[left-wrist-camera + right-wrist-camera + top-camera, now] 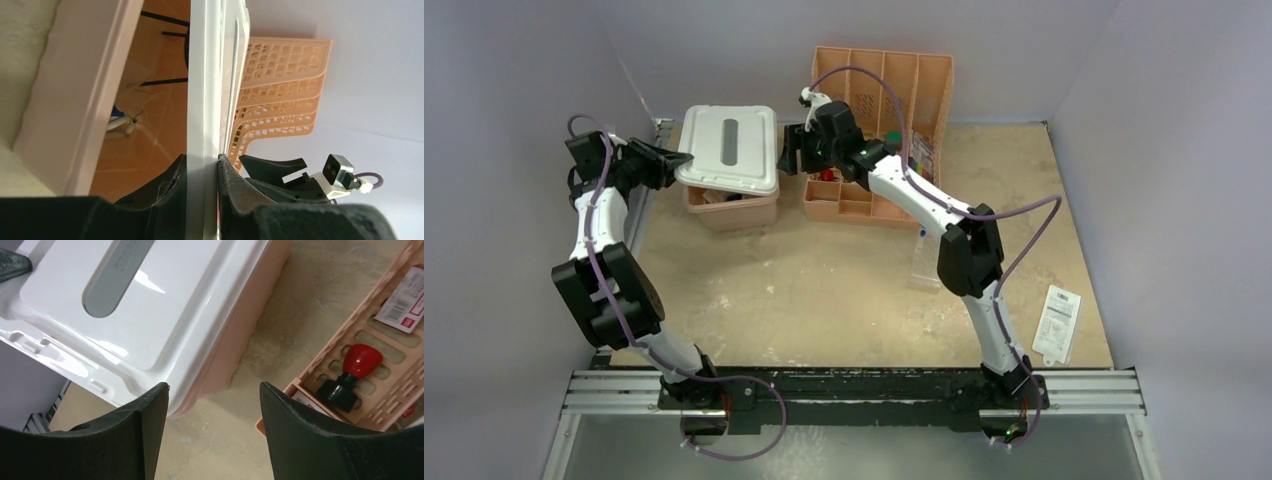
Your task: Organize the chemistry lab equipment
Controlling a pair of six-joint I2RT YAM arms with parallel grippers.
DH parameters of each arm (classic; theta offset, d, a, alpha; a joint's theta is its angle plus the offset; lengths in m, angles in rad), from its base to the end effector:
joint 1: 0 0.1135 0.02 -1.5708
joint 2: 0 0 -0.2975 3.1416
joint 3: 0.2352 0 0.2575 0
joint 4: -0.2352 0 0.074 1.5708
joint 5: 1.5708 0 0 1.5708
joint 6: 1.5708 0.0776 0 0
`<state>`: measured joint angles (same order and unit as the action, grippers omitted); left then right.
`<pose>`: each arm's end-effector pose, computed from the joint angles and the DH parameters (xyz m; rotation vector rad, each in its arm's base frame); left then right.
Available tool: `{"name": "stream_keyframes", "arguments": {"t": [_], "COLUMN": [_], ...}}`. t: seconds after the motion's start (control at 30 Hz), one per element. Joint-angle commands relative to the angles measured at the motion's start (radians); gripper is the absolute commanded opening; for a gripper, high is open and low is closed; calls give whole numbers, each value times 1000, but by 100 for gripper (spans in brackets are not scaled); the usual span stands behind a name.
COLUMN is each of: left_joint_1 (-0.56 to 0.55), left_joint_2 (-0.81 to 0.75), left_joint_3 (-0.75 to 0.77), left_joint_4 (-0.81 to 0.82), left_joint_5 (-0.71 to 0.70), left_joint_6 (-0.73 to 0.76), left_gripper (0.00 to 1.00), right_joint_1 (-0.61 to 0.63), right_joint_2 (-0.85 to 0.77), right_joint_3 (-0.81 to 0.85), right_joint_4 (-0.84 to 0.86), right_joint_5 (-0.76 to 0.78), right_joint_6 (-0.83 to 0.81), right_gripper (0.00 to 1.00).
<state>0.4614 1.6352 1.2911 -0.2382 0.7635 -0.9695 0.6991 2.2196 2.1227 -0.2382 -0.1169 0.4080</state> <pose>0.3854 0.1317 0.3109 -1.0458 1.9033 -1.1122 0.4515 0.3914 0.3364 -0.3718 1.9637 0.8454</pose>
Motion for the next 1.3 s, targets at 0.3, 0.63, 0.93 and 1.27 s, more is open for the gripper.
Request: {"name": "stream_keyframes", "arguments": {"t": [0.3,0.63,0.93,1.27], "left_joint_1": [23,19,-90,-125], "left_joint_2": [47,16,4,-20], "left_joint_3": [139,145,196,132], "left_joint_4": [-311,-357,-444,-476], "left_joint_5": [-275,-353,-516,-620], "left_joint_6": [238,308,405,436], "left_gripper": [47,53,53,50], "right_joint_1": [2,4,32,54], "right_joint_2": [40,-12,68,123], "right_joint_3": [78,57,149,163], "right_joint_4": [54,56,-19,-64], "right_joint_5": [-105,-33,-22,-24], "right_joint_6": [27,10,-28,-49], "right_gripper": [70,70,70,64]}}
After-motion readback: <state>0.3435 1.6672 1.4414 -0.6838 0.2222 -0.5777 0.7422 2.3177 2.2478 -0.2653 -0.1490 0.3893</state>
